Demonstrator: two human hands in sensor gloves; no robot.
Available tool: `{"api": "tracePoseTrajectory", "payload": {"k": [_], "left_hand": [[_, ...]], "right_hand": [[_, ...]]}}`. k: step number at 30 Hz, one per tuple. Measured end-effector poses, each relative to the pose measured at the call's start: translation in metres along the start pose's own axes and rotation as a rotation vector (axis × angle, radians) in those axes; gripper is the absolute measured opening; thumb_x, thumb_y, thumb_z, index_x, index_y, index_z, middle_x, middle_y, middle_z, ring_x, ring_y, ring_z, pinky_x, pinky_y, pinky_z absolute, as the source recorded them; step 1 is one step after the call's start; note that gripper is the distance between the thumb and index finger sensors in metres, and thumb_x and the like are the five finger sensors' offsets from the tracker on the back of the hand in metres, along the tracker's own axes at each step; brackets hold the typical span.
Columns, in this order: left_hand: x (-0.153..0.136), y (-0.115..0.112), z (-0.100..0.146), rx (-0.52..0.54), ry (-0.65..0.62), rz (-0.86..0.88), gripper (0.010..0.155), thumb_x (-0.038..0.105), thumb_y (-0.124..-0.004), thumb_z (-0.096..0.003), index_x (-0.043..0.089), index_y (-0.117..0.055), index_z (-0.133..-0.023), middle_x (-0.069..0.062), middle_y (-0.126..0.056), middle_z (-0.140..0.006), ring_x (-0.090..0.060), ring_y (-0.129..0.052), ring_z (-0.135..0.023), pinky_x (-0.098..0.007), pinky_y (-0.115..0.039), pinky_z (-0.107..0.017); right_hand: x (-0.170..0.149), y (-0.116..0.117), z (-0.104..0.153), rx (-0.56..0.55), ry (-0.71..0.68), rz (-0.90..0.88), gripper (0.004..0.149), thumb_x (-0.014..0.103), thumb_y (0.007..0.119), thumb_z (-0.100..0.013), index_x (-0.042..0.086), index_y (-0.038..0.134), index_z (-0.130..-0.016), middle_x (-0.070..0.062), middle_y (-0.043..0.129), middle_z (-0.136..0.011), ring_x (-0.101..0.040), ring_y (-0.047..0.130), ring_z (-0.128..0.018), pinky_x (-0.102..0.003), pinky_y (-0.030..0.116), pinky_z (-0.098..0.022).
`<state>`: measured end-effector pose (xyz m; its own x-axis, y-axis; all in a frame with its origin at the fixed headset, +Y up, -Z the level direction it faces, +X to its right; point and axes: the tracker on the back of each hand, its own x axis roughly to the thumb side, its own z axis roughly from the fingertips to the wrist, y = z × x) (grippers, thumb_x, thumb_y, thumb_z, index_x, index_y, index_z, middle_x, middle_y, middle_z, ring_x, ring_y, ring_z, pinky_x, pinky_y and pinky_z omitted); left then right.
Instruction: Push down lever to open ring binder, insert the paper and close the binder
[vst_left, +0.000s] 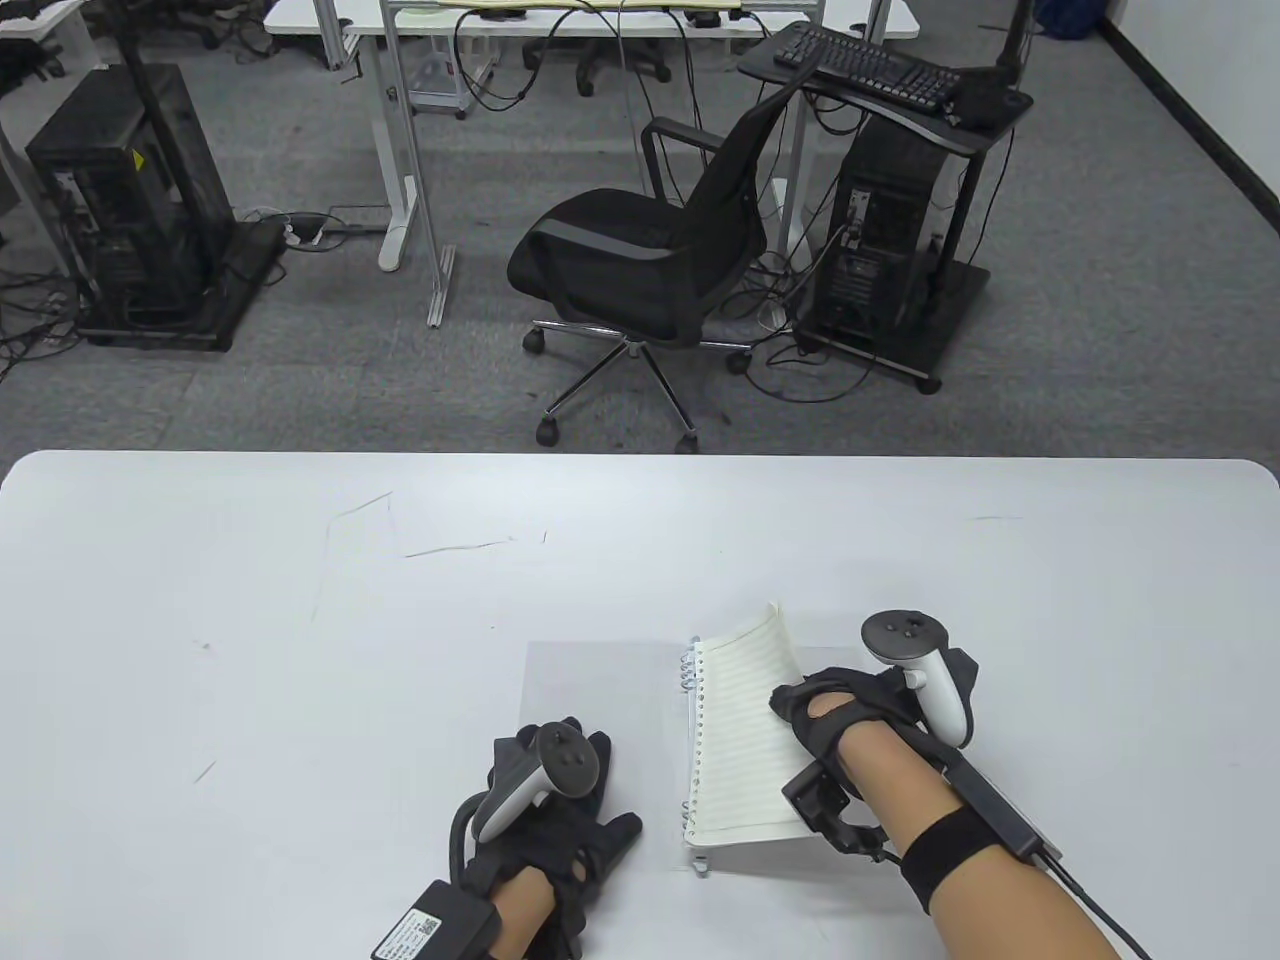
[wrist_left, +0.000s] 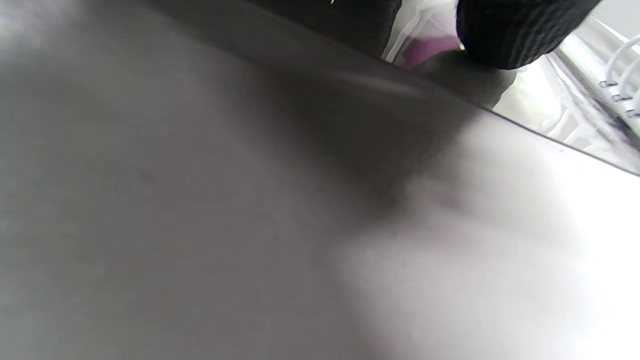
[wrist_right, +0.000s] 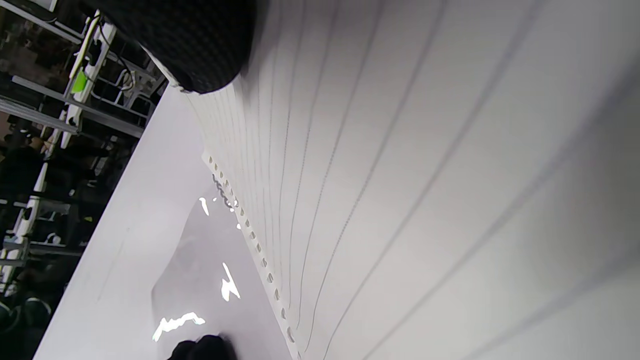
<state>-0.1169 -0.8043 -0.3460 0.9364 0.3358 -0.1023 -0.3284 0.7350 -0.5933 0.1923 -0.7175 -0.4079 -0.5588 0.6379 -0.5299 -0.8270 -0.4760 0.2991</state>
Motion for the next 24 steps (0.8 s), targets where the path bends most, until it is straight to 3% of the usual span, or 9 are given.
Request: {"api": "tracePoseTrajectory", "payload": {"k": [24], "left_hand": [[0.002,0.001,0.000,-0.005,0.007,0.001,0.082,0.070,-0.065,-0.0453,0.048,-0.009,-0.101,0.019,0.014,-0.109,-0.021,0.024,-0.097,-0.056,0.002,-0.067]], "right_hand": [[0.018,-0.001,0.006,-0.060,0.045,0.115,0.049,0.035,0.079,-0.050,0.005,0.085,-0.088,-0.012,0.108,-0.071,-0.030,0.116,-0.042,-0.040,0.099,-0.025]]}}
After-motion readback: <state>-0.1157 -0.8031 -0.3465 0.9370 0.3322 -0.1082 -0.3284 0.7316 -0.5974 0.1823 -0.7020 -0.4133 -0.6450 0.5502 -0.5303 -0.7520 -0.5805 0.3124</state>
